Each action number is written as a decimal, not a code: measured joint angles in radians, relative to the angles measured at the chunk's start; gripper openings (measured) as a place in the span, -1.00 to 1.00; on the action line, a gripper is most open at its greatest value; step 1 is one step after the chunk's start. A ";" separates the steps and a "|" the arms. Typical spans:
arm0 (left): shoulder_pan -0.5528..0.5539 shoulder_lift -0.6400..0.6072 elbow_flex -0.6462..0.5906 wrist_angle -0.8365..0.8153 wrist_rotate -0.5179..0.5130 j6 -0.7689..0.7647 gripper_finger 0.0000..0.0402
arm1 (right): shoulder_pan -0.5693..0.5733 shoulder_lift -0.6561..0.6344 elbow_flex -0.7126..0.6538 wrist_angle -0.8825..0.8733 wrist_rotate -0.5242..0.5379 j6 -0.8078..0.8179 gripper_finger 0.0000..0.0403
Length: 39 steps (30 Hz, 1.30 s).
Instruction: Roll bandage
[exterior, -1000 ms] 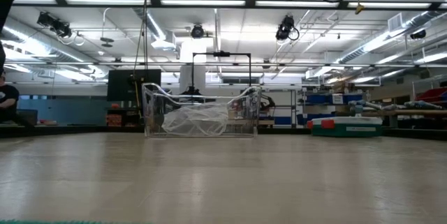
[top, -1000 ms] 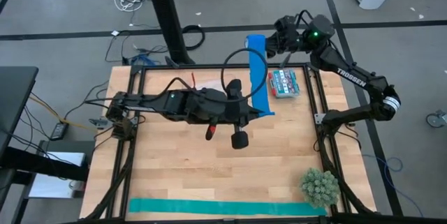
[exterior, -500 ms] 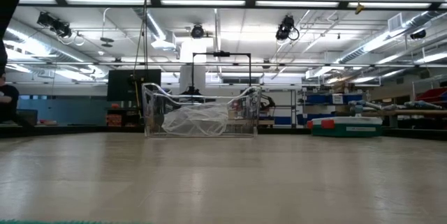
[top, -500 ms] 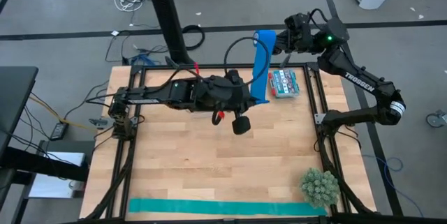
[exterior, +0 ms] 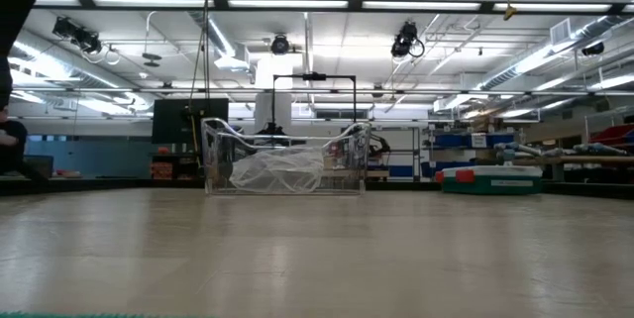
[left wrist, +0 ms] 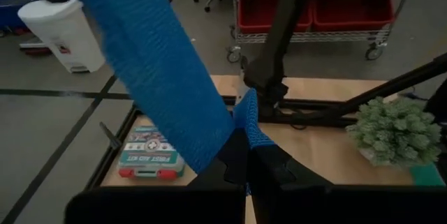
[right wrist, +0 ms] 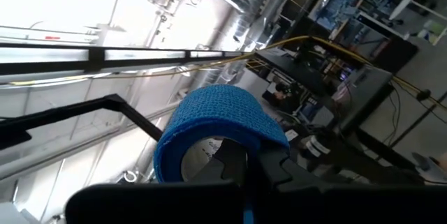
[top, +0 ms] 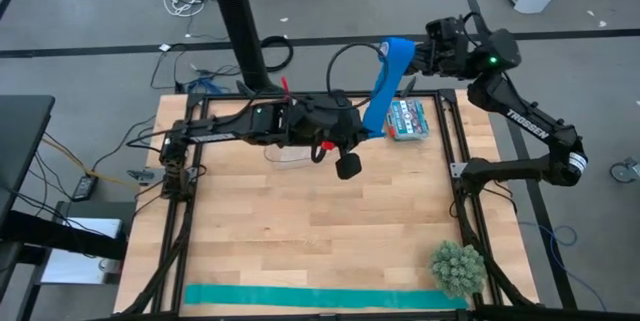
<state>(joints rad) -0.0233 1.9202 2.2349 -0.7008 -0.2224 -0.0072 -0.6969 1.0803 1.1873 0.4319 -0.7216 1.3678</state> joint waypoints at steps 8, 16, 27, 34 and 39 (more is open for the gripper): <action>0.046 0.001 0.000 0.000 -0.001 0.014 -0.96 | 0.073 -0.013 0.001 0.002 -0.001 -0.034 -1.00; 0.095 0.001 0.000 -0.002 -0.004 0.036 -0.96 | 0.162 -0.014 0.001 0.002 -0.001 -0.068 -1.00; 0.117 -0.001 0.000 -0.002 -0.017 0.100 -0.96 | 0.254 -0.021 0.001 -0.032 -0.002 -0.069 -1.00; 0.122 -0.034 0.002 0.003 -0.080 0.140 -0.96 | 0.294 -0.039 0.001 -0.103 -0.005 -0.088 -1.00; 0.132 -0.061 0.002 0.036 -0.099 0.182 -0.96 | 0.316 -0.041 0.001 -0.176 -0.005 -0.121 -1.00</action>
<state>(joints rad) 0.1085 1.8589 2.2364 -0.6647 -0.3219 0.1743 -0.3806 1.0397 1.1885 0.2559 -0.7265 1.2465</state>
